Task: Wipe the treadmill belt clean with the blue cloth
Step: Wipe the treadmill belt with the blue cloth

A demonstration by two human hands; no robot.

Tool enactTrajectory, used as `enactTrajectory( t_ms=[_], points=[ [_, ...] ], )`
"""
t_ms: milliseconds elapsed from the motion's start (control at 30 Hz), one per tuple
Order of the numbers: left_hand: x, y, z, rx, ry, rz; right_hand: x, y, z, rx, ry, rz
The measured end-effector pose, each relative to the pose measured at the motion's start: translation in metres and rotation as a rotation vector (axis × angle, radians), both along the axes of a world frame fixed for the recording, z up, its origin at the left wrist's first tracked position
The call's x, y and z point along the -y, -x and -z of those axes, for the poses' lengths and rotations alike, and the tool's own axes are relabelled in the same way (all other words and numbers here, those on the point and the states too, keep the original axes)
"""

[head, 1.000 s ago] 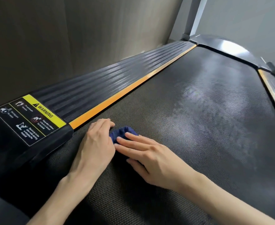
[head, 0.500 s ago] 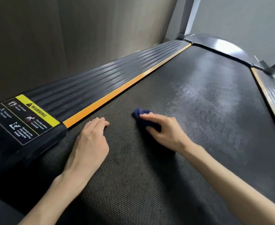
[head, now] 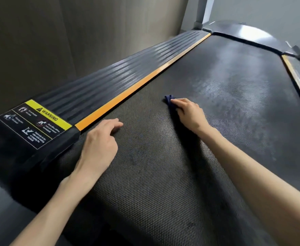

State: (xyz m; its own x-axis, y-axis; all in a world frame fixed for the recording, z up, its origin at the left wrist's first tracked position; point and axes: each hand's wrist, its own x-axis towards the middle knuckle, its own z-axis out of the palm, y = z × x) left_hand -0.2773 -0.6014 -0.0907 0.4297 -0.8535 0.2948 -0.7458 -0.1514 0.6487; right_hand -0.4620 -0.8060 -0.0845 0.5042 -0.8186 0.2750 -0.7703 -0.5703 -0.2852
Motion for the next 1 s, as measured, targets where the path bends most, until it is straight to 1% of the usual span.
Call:
enactTrajectory(
  t_ms=[33, 67, 133, 267, 333, 367, 400, 433, 567, 633, 667, 700, 800, 833, 867, 900, 933, 1000],
  points=[
    [-0.004, 0.000, -0.003, -0.016, 0.012, 0.001, -0.008, -0.002, -0.002, 0.001, -0.003, -0.004],
    [-0.009, 0.000, -0.007, -0.020, 0.024, 0.001, -0.023, -0.003, -0.004, 0.012, -0.001, -0.052],
    [-0.019, -0.001, -0.011, 0.009, 0.025, -0.004, -0.067, -0.004, -0.001, 0.035, -0.016, -0.261],
    [-0.031, -0.008, -0.019, 0.084, -0.022, -0.061, -0.166, -0.016, 0.004, 0.032, -0.111, -0.698],
    [-0.035, -0.011, -0.027, 0.111, -0.025, -0.087, -0.190, -0.024, 0.005, 0.031, -0.116, -0.861],
    [-0.038, -0.012, -0.030, 0.114, -0.031, -0.104, -0.185, -0.025, 0.004, 0.020, -0.113, -0.900],
    [-0.041, -0.013, -0.032, 0.110, -0.042, -0.121, -0.172, -0.026, 0.001, -0.003, -0.108, -0.886],
    [-0.043, -0.013, -0.033, 0.098, -0.062, -0.133, -0.153, -0.027, 0.002, -0.010, -0.098, -0.814],
    [-0.051, -0.008, -0.034, 0.025, -0.138, -0.126, -0.063, -0.034, 0.001, 0.055, -0.054, -0.266],
    [-0.050, -0.004, -0.036, 0.030, -0.147, -0.106, -0.058, -0.048, 0.001, 0.058, -0.039, -0.096],
    [-0.049, -0.001, -0.037, 0.033, -0.155, -0.096, -0.069, -0.056, 0.001, 0.064, -0.026, -0.065],
    [-0.046, 0.002, -0.038, 0.027, -0.162, -0.088, -0.084, -0.061, 0.003, 0.073, -0.010, -0.086],
    [-0.035, 0.016, -0.039, 0.020, -0.160, -0.032, -0.138, -0.057, 0.010, 0.105, 0.061, -0.315],
    [-0.032, 0.021, -0.038, 0.029, -0.159, 0.001, -0.147, -0.045, 0.011, 0.092, 0.069, -0.366],
    [-0.027, 0.026, -0.037, 0.039, -0.155, 0.032, -0.148, -0.026, 0.012, 0.080, 0.069, -0.365],
    [-0.022, 0.031, -0.035, 0.039, -0.159, 0.060, -0.142, -0.002, 0.011, 0.076, 0.059, -0.302],
    [-0.017, 0.037, -0.034, 0.033, -0.170, 0.086, -0.135, 0.025, 0.010, 0.071, 0.041, -0.187],
    [-0.008, 0.048, -0.031, 0.019, -0.190, 0.144, -0.115, 0.092, 0.006, 0.047, 0.011, 0.095]
  ],
)
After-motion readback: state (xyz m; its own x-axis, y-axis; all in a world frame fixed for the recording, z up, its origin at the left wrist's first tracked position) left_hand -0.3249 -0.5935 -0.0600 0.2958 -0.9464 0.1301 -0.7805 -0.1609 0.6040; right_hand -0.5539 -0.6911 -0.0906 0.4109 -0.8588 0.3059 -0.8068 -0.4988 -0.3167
